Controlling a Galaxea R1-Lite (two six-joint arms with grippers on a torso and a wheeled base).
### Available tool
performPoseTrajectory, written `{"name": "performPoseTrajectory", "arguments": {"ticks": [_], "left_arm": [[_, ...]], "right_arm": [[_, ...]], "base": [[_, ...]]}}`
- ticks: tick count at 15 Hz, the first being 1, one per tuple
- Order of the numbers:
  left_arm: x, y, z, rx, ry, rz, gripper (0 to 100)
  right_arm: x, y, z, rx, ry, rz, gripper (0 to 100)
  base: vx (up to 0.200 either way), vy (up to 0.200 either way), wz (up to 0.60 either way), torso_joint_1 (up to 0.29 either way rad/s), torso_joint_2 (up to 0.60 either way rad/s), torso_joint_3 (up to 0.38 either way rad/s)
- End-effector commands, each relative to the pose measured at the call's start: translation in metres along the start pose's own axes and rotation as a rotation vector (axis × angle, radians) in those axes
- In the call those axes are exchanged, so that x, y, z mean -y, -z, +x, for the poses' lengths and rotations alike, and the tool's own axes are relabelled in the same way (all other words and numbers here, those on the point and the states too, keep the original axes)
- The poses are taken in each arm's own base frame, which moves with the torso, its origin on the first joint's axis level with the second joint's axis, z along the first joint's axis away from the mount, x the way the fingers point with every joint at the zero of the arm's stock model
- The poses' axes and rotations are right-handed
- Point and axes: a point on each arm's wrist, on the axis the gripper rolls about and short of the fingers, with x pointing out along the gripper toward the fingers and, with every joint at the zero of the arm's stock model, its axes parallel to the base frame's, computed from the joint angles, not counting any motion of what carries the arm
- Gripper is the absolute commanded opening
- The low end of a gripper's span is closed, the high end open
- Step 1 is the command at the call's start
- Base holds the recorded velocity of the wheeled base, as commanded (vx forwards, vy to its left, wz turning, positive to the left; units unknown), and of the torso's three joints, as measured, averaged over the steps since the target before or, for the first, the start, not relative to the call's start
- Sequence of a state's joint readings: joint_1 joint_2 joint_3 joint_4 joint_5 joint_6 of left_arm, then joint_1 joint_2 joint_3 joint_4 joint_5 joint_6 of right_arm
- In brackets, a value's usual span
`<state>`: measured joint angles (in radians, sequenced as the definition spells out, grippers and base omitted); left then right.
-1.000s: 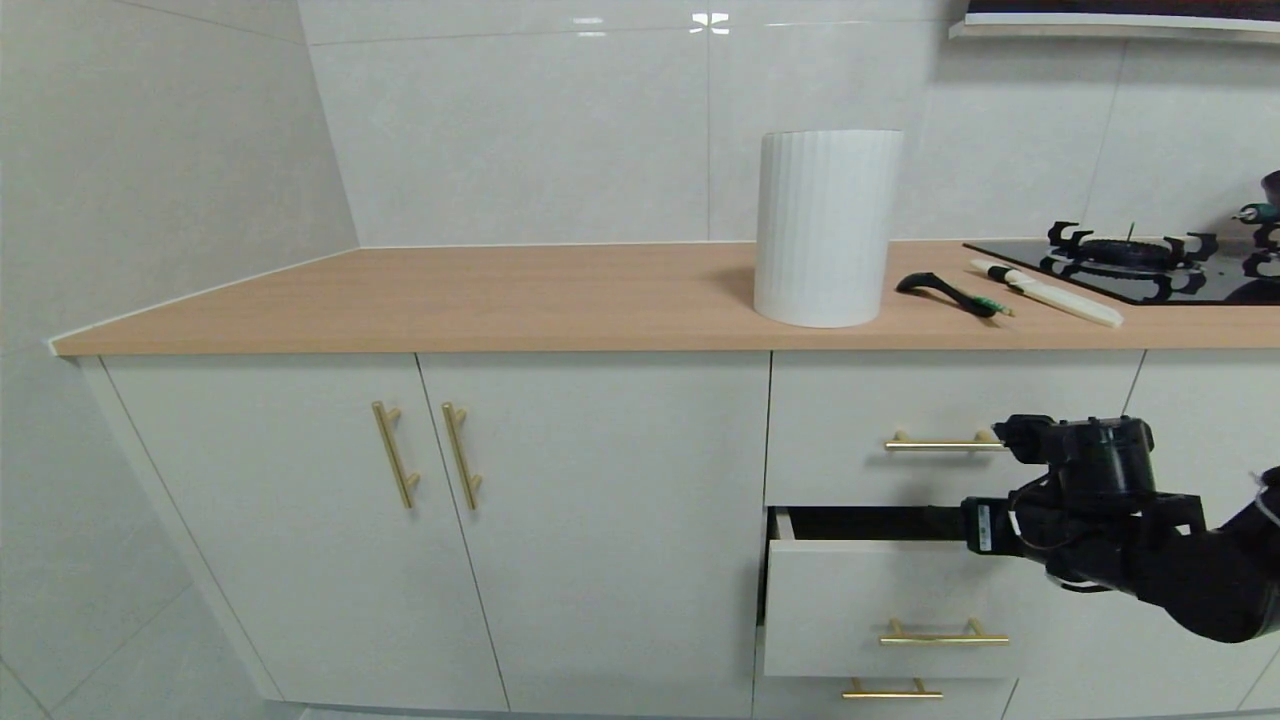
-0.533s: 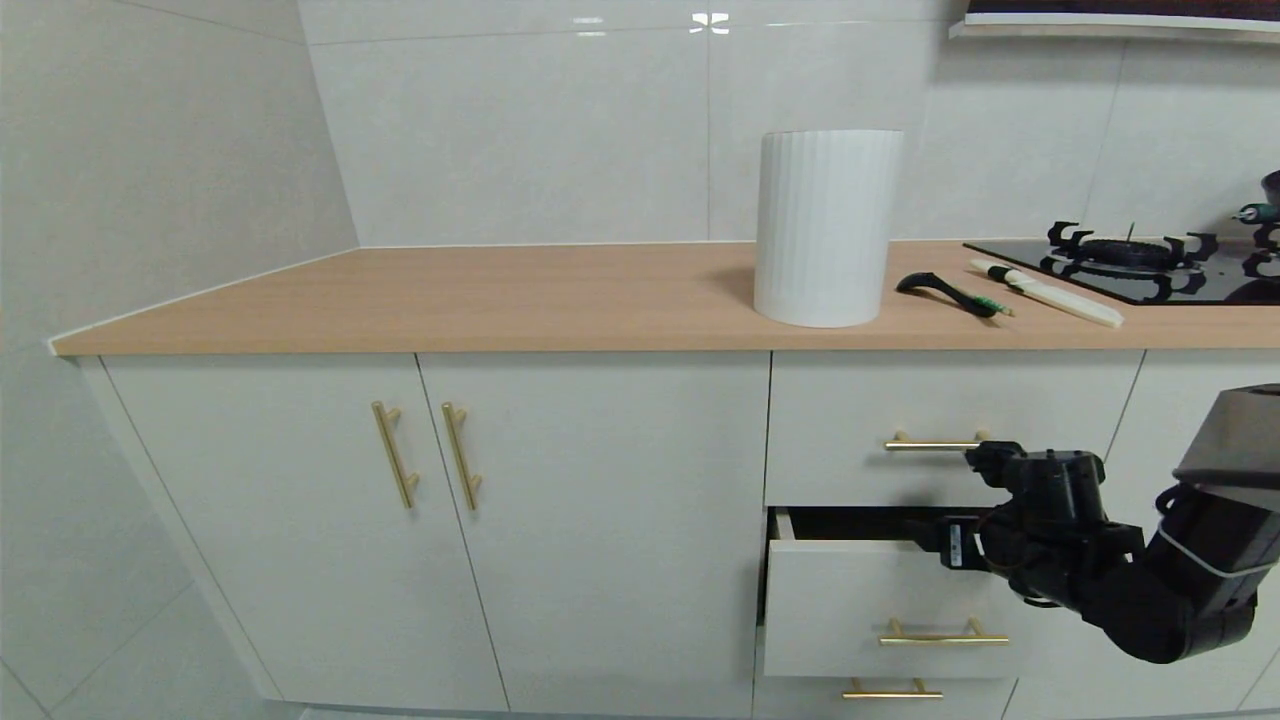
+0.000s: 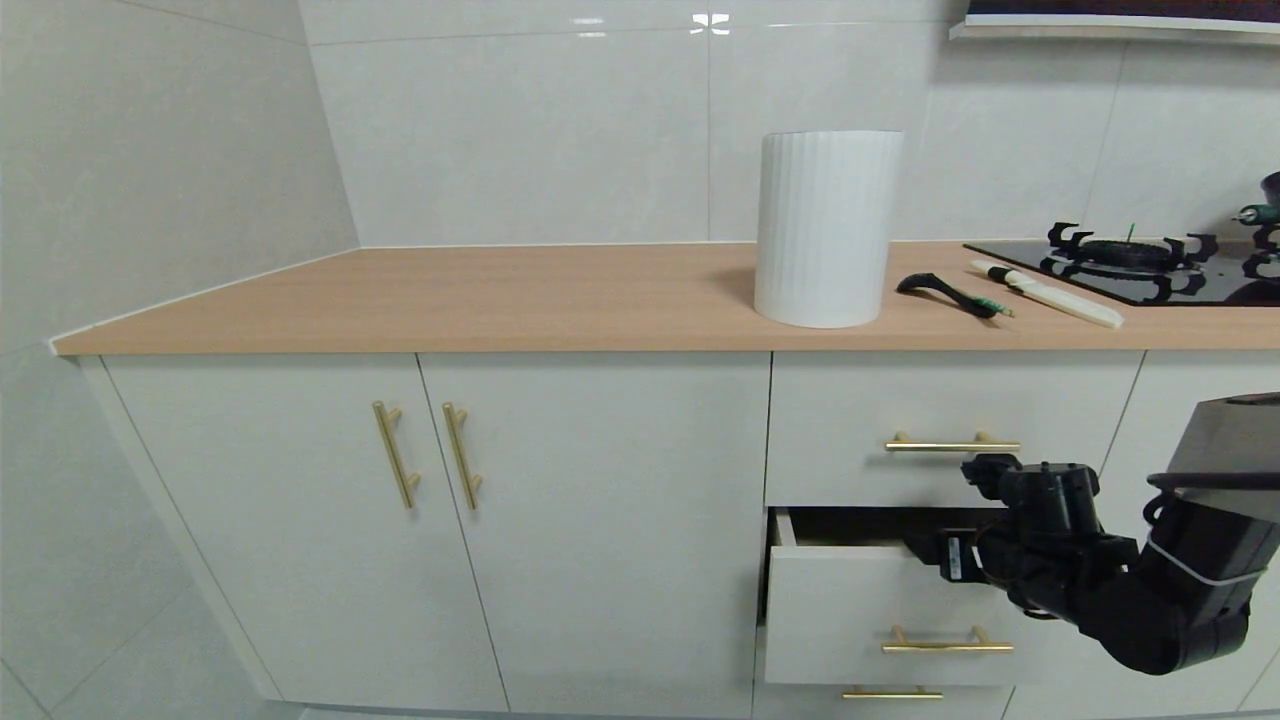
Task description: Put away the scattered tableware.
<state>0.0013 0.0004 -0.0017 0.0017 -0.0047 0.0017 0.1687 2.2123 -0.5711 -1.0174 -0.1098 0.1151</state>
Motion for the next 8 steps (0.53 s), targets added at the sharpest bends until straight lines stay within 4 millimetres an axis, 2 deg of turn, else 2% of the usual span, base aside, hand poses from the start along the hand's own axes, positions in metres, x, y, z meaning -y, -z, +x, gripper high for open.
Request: {"name": "performPoseTrajectory", "arguments": {"ticks": [1, 8], "left_arm": [[0.0, 0.0, 0.0, 0.0, 0.0, 0.0, 100], [0.0, 0.0, 0.0, 0.0, 0.0, 0.0, 100]], "right_arm": [[0.0, 0.0, -0.003, -0.01, 0.0, 0.0, 100], [0.001, -0.018, -0.047, -0.14, -0.074, -0.009, 100]], "base": [[0.0, 0.0, 0.0, 0.0, 0.0, 0.0], [0.0, 0.0, 0.0, 0.0, 0.0, 0.0]]}}
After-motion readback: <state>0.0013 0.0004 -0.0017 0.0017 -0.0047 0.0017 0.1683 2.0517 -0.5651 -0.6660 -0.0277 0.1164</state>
